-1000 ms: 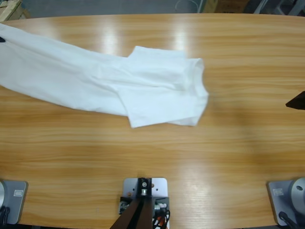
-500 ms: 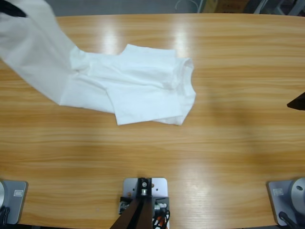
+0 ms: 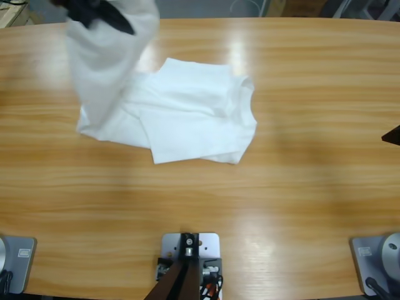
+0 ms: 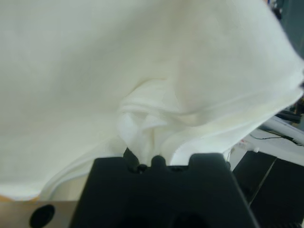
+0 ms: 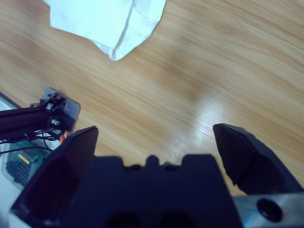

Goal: Fold clothes

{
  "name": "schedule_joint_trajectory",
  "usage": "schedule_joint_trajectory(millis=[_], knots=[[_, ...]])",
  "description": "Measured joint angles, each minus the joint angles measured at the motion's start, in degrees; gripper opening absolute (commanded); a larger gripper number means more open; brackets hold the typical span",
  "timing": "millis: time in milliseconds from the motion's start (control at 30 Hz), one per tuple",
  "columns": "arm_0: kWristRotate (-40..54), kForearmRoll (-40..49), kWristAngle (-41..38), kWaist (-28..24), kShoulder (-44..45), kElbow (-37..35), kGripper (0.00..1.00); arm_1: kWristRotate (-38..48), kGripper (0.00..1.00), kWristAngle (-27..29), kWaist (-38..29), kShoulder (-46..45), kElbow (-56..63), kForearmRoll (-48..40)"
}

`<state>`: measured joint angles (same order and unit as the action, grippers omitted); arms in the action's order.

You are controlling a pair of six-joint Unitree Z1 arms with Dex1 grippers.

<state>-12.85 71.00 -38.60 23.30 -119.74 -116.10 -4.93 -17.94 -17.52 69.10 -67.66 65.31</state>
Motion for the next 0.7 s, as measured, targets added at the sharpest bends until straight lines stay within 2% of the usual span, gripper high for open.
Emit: schedule_joint_trajectory(millis=[233, 267, 300, 333, 367, 533, 700], knots=[[-3.13, 0.07, -0.10, 8.22, -9.44, -10.62, 0.000, 0.00, 1.000, 0.00, -0.02, -0.58, 0.00, 0.00], [-3.42, 0.07, -0.16, 8.90, -10.47, -11.16, 0.037, 0.00, 1.000, 0.00, -0.02, -0.59, 0.00, 0.00], [-3.74, 0.07, -0.37, 9.53, -11.58, -11.62, 0.643, 0.00, 1.000, 0.00, -0.02, -0.61, 0.00, 0.00], [-3.99, 0.07, -0.56, 9.93, -12.58, -11.97, 0.891, 0.00, 1.000, 0.00, -0.02, -0.61, 0.00, 0.00], [-4.26, 0.07, -0.68, 10.26, -13.43, -12.29, 0.980, 0.00, 1.000, 0.00, -0.02, -0.61, 0.00, 0.00], [-4.56, 0.12, -1.04, 11.93, -15.75, -12.66, 0.996, 0.00, 1.000, 0.00, -0.06, -0.61, 0.00, 0.00], [-4.56, 0.12, -3.66, 13.94, -18.08, -15.98, 0.996, 0.00, 1.000, 0.00, -0.10, -0.61, 0.00, 0.00]])
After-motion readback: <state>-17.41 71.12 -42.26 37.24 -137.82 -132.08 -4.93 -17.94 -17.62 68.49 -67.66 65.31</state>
